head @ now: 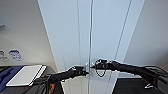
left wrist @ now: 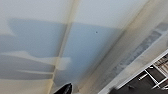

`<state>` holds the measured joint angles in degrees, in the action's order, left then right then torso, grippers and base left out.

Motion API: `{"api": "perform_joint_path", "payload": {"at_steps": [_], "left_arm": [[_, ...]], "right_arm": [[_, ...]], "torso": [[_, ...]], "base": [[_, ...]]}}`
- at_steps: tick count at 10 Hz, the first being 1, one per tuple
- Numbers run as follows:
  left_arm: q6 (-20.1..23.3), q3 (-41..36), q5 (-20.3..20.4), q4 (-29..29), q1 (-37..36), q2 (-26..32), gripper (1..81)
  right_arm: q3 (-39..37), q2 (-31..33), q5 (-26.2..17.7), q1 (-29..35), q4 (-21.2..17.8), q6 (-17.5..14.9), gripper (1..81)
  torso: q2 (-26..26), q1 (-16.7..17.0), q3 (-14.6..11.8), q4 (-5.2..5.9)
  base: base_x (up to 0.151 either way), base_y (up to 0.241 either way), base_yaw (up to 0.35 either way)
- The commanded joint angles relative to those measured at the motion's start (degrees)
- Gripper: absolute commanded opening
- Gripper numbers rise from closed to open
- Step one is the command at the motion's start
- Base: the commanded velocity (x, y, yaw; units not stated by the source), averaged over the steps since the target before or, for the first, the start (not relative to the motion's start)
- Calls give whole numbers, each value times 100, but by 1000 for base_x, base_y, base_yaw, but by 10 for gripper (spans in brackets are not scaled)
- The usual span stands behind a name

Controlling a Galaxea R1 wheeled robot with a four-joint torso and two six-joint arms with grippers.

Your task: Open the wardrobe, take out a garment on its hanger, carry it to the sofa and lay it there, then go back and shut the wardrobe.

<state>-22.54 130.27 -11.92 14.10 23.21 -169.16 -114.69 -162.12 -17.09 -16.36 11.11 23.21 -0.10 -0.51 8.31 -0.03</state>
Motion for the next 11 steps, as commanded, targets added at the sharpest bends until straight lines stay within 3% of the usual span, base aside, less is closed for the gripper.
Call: {"api": "perform_joint_path", "payload": {"at_steps": [1,7,9,11], "left_arm": [[22,-10,-21,92,-998,-110,811],[30,1045,111,339,-1016,-1138,811],[22,860,234,321,-1042,-1305,811],[22,43,234,321,-1024,-1253,811]], "right_arm": [[-342,-340,-49,1095,-109,8,811],[-105,-517,-14,796,-100,8,811],[53,-499,22,691,-100,8,811],[422,-358,92,585,-117,17,811]], "torso": [[0,0,0,0],[0,0,0,0],[0,0,0,0],[0,0,0,0]], "base": [[0,0,0],[0,0,0],[0,0,0],[0,0,0]]}}
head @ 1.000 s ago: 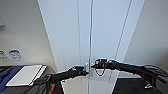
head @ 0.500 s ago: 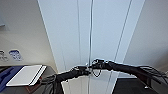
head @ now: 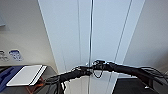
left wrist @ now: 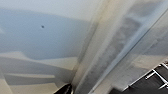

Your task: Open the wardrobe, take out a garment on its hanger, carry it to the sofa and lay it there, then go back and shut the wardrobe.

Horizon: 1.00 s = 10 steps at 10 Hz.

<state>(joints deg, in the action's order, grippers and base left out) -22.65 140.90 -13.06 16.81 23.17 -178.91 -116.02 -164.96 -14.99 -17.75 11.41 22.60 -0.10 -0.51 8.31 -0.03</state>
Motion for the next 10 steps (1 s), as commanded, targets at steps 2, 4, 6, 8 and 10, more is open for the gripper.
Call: {"api": "perform_joint_path", "payload": {"at_steps": [2,4,6,8,10], "left_arm": [[15,-2553,348,50,-890,213,811],[33,-3837,330,60,-652,862,811],[77,-4970,339,85,-241,1617,811],[68,-5911,348,366,225,2408,811],[77,-6782,670,603,805,3304,811]], "right_arm": [[1247,241,189,548,-271,78,811],[1862,505,339,373,-271,78,811],[2311,759,522,154,-271,78,811],[2706,1023,830,-66,-254,69,811],[3276,1417,980,-225,-201,60,811]], "torso": [[0,0,0,0],[2,-5,2,0],[7,-9,2,0],[10,-13,2,0],[10,-13,2,0]], "base": [[0,0,0],[0,0,0],[0,0,0],[0,0,0],[0,0,0]]}}
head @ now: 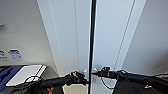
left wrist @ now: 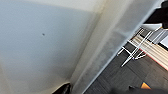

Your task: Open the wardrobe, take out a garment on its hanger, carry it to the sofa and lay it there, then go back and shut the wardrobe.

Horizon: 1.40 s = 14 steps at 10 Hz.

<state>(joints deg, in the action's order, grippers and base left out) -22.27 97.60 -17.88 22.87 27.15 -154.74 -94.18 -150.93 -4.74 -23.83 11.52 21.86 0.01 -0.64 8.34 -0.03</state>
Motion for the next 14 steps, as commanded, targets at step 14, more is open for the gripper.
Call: {"api": "perform_joint_path", "payload": {"at_steps": [14], "left_arm": [[48,-4347,4308,1404,4047,5601,811]], "right_arm": [[4637,4804,1905,-1901,1238,135,811]], "torso": [[-1,-5,-5,0]], "base": [[0,0,0]]}}
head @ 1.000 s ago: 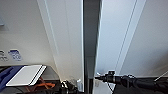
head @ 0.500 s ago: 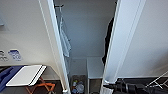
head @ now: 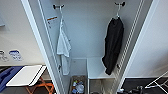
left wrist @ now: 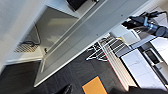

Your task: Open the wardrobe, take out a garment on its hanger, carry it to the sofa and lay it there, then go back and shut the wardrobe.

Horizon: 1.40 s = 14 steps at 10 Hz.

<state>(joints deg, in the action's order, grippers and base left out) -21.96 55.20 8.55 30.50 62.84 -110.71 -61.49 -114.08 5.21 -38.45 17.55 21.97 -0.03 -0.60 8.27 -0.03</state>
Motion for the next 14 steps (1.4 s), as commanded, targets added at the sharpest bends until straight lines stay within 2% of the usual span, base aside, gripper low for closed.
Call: {"api": "perform_joint_path", "payload": {"at_steps": [1,3,4,5,7,8,11,14], "left_arm": [[16,234,2183,641,917,1279,811],[-2,1053,3143,607,1603,1122,811],[-46,1544,3294,536,1780,911,811],[-54,2028,3277,484,1885,622,811],[-72,3003,3137,220,2078,-150,811],[-125,3444,2864,140,2105,-547,811],[-204,4682,1941,70,2105,-1751,811],[-309,5640,1221,88,2105,-2718,811]], "right_arm": [[1396,1506,1165,-721,697,132,811],[1045,2105,1465,-1204,670,219,811],[764,2299,1598,-1354,662,534,811],[500,2299,1510,-1442,670,826,811],[-254,1879,1036,-1758,582,1010,811],[-573,1597,1000,-1926,591,1073,811],[-1679,447,376,-2426,609,1090,811],[-2900,-626,218,-3033,626,1082,811]], "torso": [[0,0,2,0],[-5,4,-4,0],[-7,11,-6,0],[-13,19,-11,0],[-20,28,-15,-2],[-22,33,-17,-2],[-26,35,-22,-2],[-26,37,-22,-2]], "base": [[0,0,0],[0,0,0],[0,0,0],[0,0,0],[0,0,0],[0,0,0],[0,0,0],[0,0,0]]}}
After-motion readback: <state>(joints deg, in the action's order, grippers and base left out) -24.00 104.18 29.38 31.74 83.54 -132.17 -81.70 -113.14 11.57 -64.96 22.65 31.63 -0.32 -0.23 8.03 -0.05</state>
